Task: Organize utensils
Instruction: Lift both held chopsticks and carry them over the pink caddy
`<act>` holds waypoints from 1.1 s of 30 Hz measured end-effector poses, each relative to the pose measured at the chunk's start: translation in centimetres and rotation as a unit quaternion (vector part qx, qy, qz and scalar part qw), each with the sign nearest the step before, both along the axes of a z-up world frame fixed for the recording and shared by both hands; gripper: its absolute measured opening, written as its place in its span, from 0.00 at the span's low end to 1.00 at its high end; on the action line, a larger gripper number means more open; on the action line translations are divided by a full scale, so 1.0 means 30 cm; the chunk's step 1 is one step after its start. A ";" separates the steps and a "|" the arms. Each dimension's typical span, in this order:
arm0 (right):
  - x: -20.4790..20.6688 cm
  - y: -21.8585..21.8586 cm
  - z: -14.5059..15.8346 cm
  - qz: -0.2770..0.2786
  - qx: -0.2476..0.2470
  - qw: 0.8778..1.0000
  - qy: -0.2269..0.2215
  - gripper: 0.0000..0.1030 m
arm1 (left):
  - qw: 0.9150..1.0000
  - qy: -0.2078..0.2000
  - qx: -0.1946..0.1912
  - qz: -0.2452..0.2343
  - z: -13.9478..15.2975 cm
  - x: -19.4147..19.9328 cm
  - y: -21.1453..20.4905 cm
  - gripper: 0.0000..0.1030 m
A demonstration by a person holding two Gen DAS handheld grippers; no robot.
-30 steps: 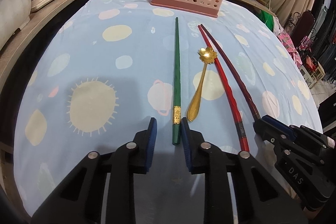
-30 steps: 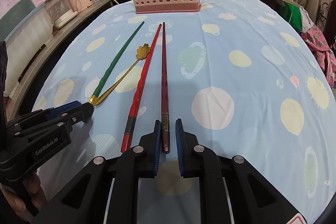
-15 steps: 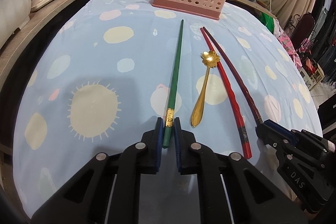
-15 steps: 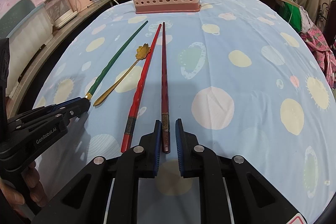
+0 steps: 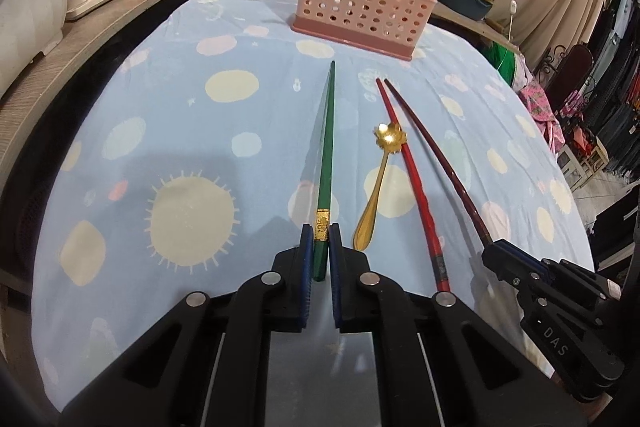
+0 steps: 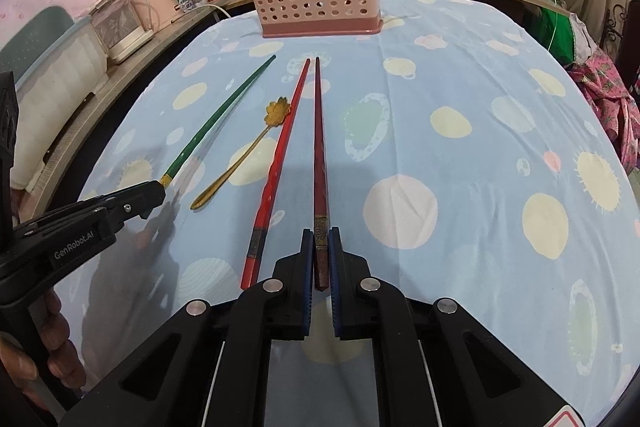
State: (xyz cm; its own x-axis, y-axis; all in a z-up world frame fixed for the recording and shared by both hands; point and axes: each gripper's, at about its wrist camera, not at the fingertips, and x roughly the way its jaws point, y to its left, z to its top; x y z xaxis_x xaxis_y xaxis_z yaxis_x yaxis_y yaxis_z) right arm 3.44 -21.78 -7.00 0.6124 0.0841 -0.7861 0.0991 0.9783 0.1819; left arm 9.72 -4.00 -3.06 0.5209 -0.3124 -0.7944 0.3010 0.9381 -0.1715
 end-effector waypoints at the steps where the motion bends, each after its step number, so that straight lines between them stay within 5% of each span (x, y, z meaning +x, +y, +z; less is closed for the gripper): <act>1: -0.003 -0.004 0.010 -0.001 0.000 1.000 -0.004 0.07 | 1.000 -0.002 -0.004 0.001 0.013 0.000 0.004 0.07; 19: -0.023 -0.099 0.312 -0.026 0.034 0.993 -0.112 0.07 | 0.996 -0.072 -0.058 0.011 0.292 0.019 0.047 0.07; 33: 0.068 -0.207 0.534 -0.043 0.059 0.979 -0.192 0.07 | 0.990 -0.127 -0.061 0.026 0.445 0.121 0.056 0.07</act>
